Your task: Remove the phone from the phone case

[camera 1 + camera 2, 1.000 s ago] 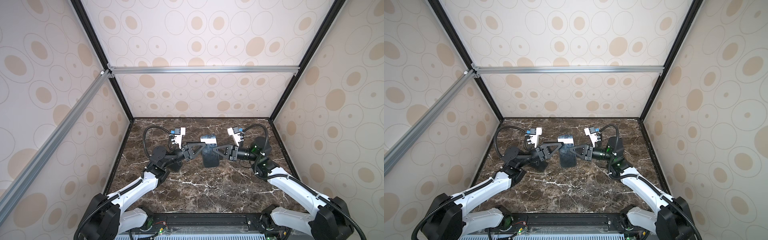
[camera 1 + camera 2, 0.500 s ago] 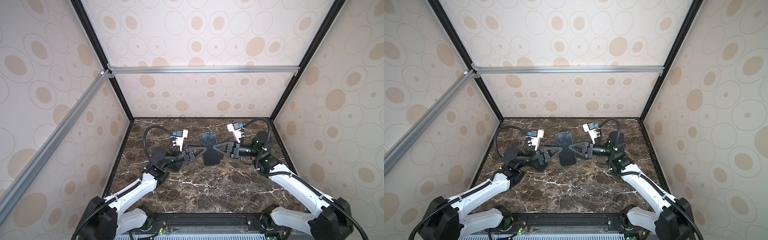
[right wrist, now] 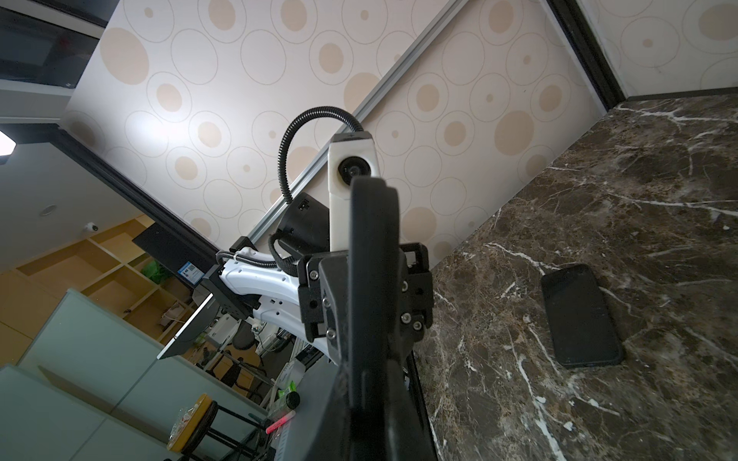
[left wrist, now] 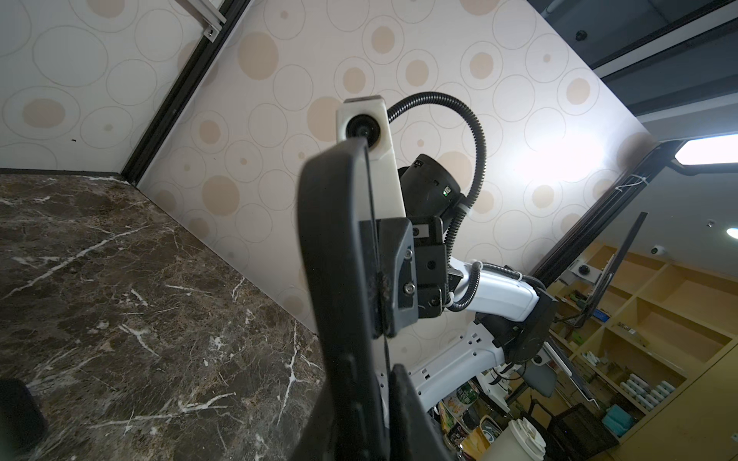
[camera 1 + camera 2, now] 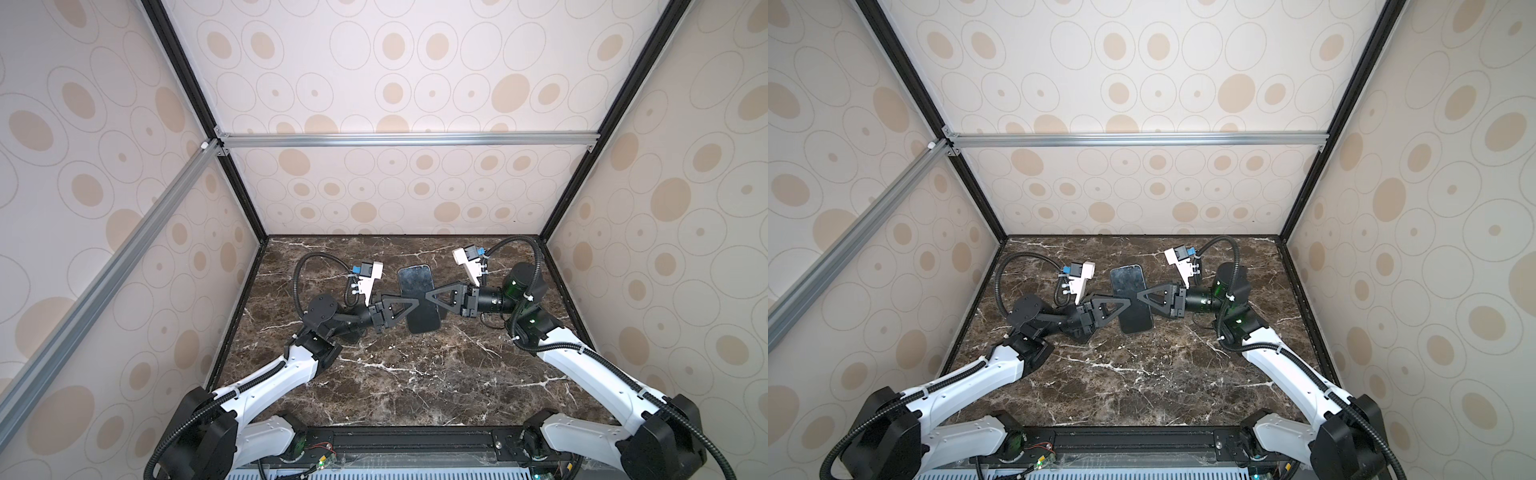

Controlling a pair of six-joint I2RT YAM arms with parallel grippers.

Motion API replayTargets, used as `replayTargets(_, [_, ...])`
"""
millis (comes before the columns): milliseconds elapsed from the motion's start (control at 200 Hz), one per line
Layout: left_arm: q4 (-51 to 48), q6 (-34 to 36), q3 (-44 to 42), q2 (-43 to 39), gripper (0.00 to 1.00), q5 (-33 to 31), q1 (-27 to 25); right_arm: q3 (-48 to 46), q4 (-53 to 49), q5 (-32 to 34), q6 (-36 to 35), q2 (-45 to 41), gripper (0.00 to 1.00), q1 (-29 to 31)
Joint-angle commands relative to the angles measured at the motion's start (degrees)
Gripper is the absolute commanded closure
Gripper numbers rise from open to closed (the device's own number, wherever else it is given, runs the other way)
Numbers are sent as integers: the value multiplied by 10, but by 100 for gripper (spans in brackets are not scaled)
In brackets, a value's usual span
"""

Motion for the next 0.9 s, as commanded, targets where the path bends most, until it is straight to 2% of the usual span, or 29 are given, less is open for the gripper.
replayTargets(0, [12, 10, 17, -13, 79, 9, -2, 15, 16, -20, -14, -20, 100, 1])
replayTargets(370, [25, 3, 15, -10, 80, 6, 0, 9, 9, -10, -22, -39, 100, -1])
replayTargets(850, [27, -4, 25, -2, 97, 2, -2, 8, 29, -2, -17, -34, 100, -1])
replayTargets(895, [24, -4, 26, -3, 100, 0, -1, 7, 30, 3, -17, -37, 95, -1])
